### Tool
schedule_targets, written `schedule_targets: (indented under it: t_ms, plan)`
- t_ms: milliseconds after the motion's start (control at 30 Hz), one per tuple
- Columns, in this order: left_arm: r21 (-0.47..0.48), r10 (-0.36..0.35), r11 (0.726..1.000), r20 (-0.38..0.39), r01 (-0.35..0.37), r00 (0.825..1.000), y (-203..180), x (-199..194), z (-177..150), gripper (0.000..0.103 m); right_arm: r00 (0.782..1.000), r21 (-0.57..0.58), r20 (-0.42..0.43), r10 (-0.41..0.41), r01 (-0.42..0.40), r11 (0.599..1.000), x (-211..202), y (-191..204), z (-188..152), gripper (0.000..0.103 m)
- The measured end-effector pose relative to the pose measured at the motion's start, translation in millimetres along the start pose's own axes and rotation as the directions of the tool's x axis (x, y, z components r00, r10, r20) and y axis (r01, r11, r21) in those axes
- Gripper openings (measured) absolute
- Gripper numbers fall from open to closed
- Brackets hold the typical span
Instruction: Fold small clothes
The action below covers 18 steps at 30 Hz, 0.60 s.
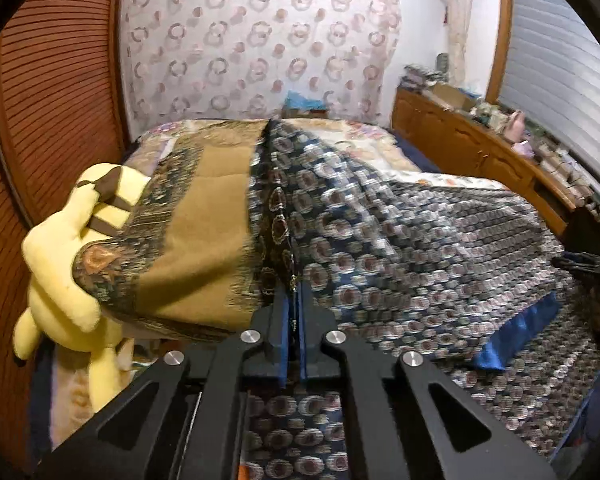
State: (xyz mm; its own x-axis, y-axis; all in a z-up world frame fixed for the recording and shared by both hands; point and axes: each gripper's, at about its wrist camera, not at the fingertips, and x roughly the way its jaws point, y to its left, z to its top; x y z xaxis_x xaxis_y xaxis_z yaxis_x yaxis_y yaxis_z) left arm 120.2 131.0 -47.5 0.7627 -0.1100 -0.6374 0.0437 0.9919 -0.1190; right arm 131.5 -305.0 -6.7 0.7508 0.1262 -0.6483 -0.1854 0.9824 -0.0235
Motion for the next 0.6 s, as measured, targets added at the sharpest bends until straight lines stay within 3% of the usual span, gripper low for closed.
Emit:
schedule_targets:
  t_ms: [333, 400, 533, 600]
  plan:
    - [0.021, -0.06, 0.998, 0.05, 0.059, 0.997, -24, -21, 5, 0.003, 1.0, 0.009, 0.001, 0.001, -0.001, 1.0, 1, -4, 2, 0.054]
    - [0.024, -0.065, 0.998, 0.059, 0.064, 0.996, -26, -24, 6, 0.003, 1.0, 0.005, -0.001, -0.001, 0.001, 1.0, 1, -6, 4, 0.047]
    - [0.033, -0.064, 0.998, 0.062, 0.062, 0.996, -30, -27, 6, 0.003, 1.0, 0.036, -0.007, 0.029, -0.029, 0.999, 3, -14, 10, 0.017]
    - [0.028, -0.065, 0.998, 0.065, 0.063, 0.996, -30, -28, 5, 0.003, 0.999, 0.032, -0.004, 0.049, -0.049, 0.998, 2, -14, 11, 0.011]
